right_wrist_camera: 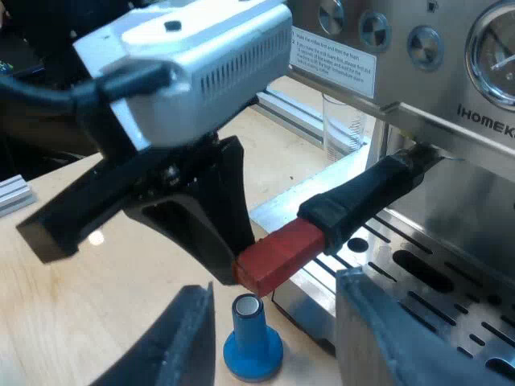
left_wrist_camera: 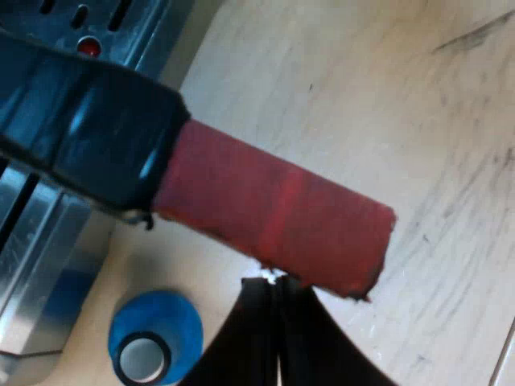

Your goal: Put the handle in the coffee machine

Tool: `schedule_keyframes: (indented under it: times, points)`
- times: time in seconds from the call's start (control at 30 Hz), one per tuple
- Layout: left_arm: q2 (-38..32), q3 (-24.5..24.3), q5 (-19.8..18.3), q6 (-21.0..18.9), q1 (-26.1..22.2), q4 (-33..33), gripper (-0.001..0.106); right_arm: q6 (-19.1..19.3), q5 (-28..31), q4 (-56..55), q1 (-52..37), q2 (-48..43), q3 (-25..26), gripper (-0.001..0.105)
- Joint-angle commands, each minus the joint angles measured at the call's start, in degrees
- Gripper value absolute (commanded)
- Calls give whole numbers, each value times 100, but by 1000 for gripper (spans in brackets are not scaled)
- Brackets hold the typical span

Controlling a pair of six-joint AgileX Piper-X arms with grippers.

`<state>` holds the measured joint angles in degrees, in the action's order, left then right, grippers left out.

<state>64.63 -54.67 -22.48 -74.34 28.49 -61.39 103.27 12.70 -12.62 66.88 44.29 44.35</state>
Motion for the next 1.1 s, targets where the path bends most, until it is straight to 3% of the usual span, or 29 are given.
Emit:
schedule_keyframes:
  times: [0.03,0.33,0.5,0.53,0.7,0.8,0.87,0.97,1.03,1.1]
  points:
    - [-8,-30,-164,226,-283,-77,0,51,17,32,4,-50,32,38]
    - [-374,-30,-309,523,-1257,-310,0,51,-97,32,4,-50,32,38]
    - [-597,-30,-306,522,-1378,-310,0,51,-132,32,4,-50,32,38]
    - [-963,-30,-249,384,-1472,-310,0,51,-132,32,4,-50,32,38]
    - [-1358,-30,-172,252,-1471,-504,3,10,-136,32,4,-50,32,38]
    - [-1527,-30,-138,192,-1471,-656,23,10,-136,32,4,-50,32,38]
    - [-1622,-30,-125,-16,-1471,-794,51,-21,-136,32,4,-50,32,38]
    - [-1704,-30,-125,-149,-1471,-877,85,-49,-136,32,4,-50,32,38]
    - [-1743,-30,-144,-146,-1471,-967,98,-140,-136,32,4,-50,32,38]
    - [-1799,-30,-173,-146,-1471,-1092,105,-257,-136,32,4,-50,21,38]
